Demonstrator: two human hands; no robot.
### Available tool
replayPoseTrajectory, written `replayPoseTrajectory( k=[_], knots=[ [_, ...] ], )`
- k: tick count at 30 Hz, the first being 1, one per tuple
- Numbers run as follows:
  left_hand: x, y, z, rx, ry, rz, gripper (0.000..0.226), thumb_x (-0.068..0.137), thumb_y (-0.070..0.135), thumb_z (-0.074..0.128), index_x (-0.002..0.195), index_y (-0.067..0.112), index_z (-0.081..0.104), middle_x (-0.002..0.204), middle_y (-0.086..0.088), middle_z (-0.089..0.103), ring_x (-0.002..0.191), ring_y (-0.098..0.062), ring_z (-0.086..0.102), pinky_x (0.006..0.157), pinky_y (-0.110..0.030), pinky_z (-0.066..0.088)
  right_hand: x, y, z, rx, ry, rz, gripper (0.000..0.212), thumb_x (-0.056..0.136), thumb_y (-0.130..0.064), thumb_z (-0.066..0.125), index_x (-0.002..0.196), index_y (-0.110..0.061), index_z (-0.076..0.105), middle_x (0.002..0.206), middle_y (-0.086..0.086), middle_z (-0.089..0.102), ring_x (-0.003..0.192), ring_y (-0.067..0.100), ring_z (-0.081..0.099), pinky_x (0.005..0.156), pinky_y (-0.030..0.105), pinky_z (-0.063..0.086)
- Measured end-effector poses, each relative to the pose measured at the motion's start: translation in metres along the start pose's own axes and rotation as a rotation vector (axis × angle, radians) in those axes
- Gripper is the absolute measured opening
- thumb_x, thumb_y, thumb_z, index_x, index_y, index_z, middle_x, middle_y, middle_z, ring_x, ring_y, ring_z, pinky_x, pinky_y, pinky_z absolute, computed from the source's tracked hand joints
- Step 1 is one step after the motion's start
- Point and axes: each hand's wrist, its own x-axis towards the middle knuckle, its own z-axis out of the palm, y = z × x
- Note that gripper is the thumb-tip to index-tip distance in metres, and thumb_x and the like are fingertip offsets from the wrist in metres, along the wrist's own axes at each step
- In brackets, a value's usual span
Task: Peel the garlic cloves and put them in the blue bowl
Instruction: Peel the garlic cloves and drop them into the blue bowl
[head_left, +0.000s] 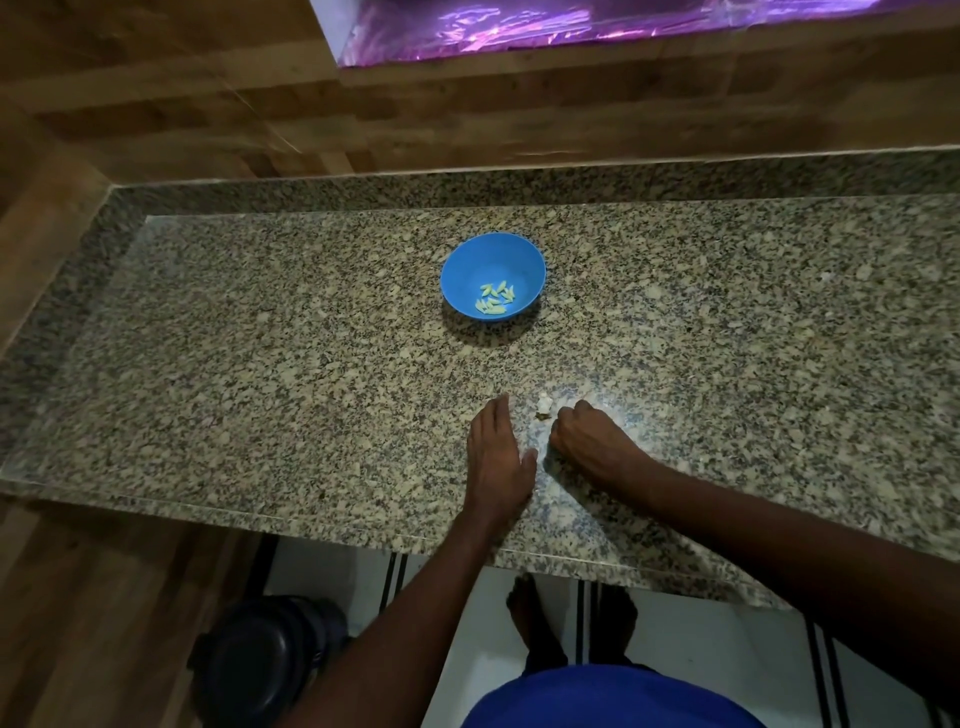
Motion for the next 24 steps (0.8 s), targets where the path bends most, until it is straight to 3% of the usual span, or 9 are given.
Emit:
replayPoseTrajectory(
  k=[3,5,8,10,13,16,18,20,24],
  knots=[
    [0.0,-0.001,0.0,-0.003,-0.012,0.007,0.084,0.09,0.024,0.065,0.158,0.007,0.018,0.16,-0.013,0.026,0.146,-0.03,0.023,0.121,-0.044,0.021,0.002,0.005,-0.004,0.188,0.121,0.014,0.041,0.041,-0.012,0.092,0.042,-0.014,0.051,0.043,0.004,0.044,0.033,0.019,0.042,0.046,0.025,0.016],
    [0.0,0.0,-0.001,0.001,-0.015,0.001,0.085,0.091,0.024,0.065,0.159,0.007,0.017,0.161,-0.013,0.025,0.146,-0.029,0.022,0.122,-0.043,0.02,0.005,0.003,-0.013,0.213,0.136,0.062,0.04,0.04,-0.012,0.092,0.043,-0.014,0.052,0.043,0.004,0.045,0.033,0.02,0.045,0.044,0.024,0.018],
    [0.0,0.002,-0.001,0.004,-0.017,0.0,0.084,0.091,0.023,0.065,0.159,0.008,0.017,0.161,-0.012,0.024,0.147,-0.029,0.021,0.122,-0.045,0.021,0.004,0.007,-0.014,0.325,0.085,0.191,0.009,0.078,-0.013,0.074,0.077,-0.009,0.066,0.074,0.012,0.065,0.067,0.031,0.066,0.056,0.031,0.036],
    [-0.001,0.003,-0.001,0.011,-0.013,0.006,0.084,0.09,0.022,0.065,0.158,0.008,0.019,0.159,-0.012,0.026,0.145,-0.029,0.023,0.121,-0.046,0.023,0.003,0.015,-0.008,0.484,0.069,0.313,0.003,0.088,-0.009,0.06,0.087,-0.008,0.063,0.087,0.016,0.067,0.084,0.037,0.066,0.066,0.034,0.043],
    [-0.001,0.006,-0.002,0.017,-0.005,0.004,0.081,0.09,0.021,0.066,0.157,0.009,0.022,0.158,-0.011,0.027,0.144,-0.028,0.024,0.119,-0.045,0.025,-0.002,0.022,0.005,0.649,0.137,0.478,0.016,0.085,-0.011,0.065,0.07,-0.01,0.059,0.07,0.013,0.064,0.07,0.035,0.064,0.059,0.035,0.047],
    [0.0,0.007,-0.004,0.034,-0.01,0.001,0.078,0.089,0.02,0.067,0.155,0.008,0.027,0.157,-0.012,0.029,0.143,-0.029,0.026,0.118,-0.047,0.027,-0.008,0.029,0.012,0.937,0.162,0.599,0.008,0.08,-0.011,0.076,0.073,-0.015,0.075,0.068,0.004,0.071,0.063,0.018,0.065,0.06,0.026,0.048],
    [0.001,0.006,-0.003,0.052,-0.018,-0.003,0.078,0.088,0.021,0.067,0.154,0.008,0.028,0.156,-0.012,0.03,0.143,-0.03,0.026,0.118,-0.048,0.029,-0.012,0.033,0.016,1.081,0.208,0.689,0.006,0.078,-0.008,0.079,0.076,-0.013,0.078,0.065,0.0,0.069,0.059,0.007,0.06,0.055,0.016,0.04],
    [0.001,0.006,-0.002,0.069,-0.028,-0.007,0.077,0.089,0.023,0.066,0.155,0.008,0.027,0.157,-0.011,0.029,0.143,-0.029,0.026,0.117,-0.048,0.029,-0.015,0.035,0.017,1.115,0.238,0.724,0.007,0.078,-0.005,0.078,0.076,-0.012,0.078,0.062,-0.003,0.065,0.06,0.006,0.06,0.053,0.013,0.034],
    [0.0,0.007,-0.001,0.092,-0.028,-0.007,0.074,0.09,0.023,0.065,0.153,0.008,0.03,0.157,-0.012,0.03,0.143,-0.029,0.027,0.117,-0.05,0.029,-0.015,0.033,0.018,1.08,0.261,0.74,0.01,0.078,-0.002,0.073,0.074,-0.011,0.071,0.068,-0.001,0.067,0.065,0.013,0.062,0.057,0.022,0.042]
  ],
)
